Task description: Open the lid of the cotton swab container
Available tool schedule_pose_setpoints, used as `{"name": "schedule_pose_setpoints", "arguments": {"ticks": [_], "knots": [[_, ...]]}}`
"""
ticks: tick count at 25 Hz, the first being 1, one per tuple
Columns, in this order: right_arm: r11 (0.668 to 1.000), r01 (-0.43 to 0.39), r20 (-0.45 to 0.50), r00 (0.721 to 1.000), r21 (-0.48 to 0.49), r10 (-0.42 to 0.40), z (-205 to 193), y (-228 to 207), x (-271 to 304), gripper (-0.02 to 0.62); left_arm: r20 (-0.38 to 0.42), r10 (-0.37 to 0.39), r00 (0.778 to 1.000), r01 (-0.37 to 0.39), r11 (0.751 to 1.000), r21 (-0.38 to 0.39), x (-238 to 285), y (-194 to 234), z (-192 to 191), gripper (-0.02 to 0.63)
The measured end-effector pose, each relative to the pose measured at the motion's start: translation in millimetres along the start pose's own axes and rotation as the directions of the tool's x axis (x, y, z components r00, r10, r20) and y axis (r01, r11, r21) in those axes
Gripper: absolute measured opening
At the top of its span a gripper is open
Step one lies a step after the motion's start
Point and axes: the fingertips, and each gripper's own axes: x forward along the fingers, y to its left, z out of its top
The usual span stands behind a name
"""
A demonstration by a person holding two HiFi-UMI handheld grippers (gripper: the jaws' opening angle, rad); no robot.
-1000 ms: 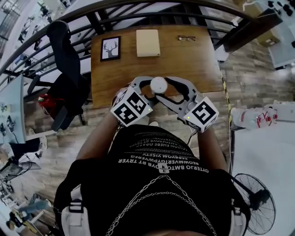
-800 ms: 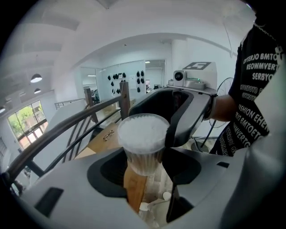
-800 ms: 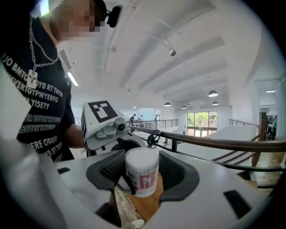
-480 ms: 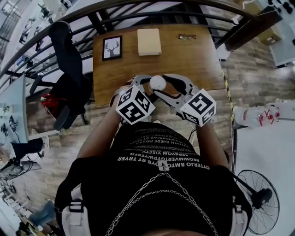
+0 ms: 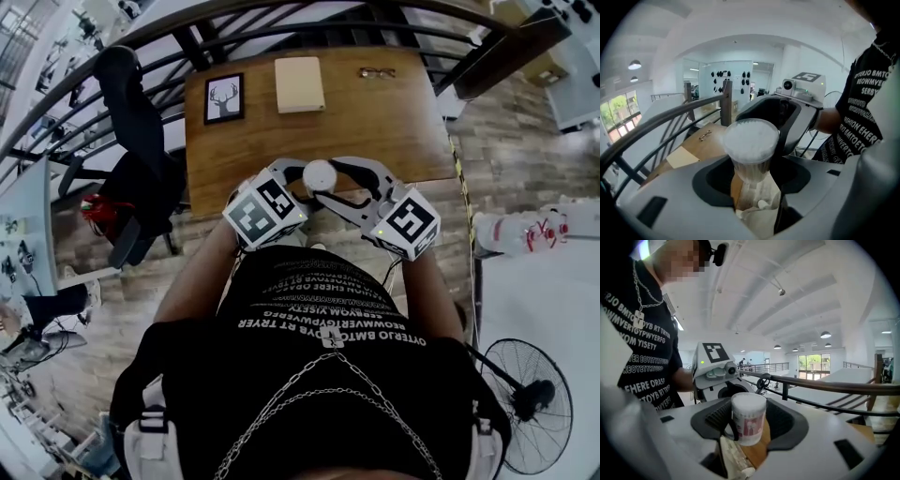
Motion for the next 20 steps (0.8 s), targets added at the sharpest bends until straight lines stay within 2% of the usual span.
{"name": "schedule_pose_setpoints", "arguments": {"ticks": [7, 9, 14, 16, 18, 20], "knots": [[0.979, 0.065, -0.014, 0.998, 0.193, -0.063, -2, -14, 6, 0.241, -0.06, 0.139, 0.989, -0.132, 0.986, 0.1, 2, 16, -4, 0.253], [0.977, 0.079, -0.047, 0.996, 0.198, -0.071, -4, -13, 8, 0.241, -0.074, 0.169, 0.983, -0.159, 0.98, 0.121, 3, 18, -7, 0.252], [0.987, 0.101, -0.195, 0.978, 0.122, -0.075, -12, -11, 14, 0.239, -0.121, 0.232, 0.965, -0.21, 0.963, 0.17, 9, 23, -15, 0.249], [0.989, 0.056, -0.171, 0.985, 0.138, -0.032, -11, -9, 12, 0.241, -0.096, 0.166, 0.981, -0.153, 0.979, 0.134, 8, 19, -15, 0.249], [0.989, -0.029, -0.076, 0.996, 0.142, 0.04, -1, -4, 5, 0.242, -0.026, 0.03, 0.999, -0.028, 0.997, 0.072, 0, 9, -9, 0.252], [0.991, -0.106, -0.013, 0.994, 0.085, 0.108, 8, 6, -3, 0.23, 0.011, -0.072, 0.997, 0.071, 0.995, 0.071, -10, 0, -4, 0.253]]}}
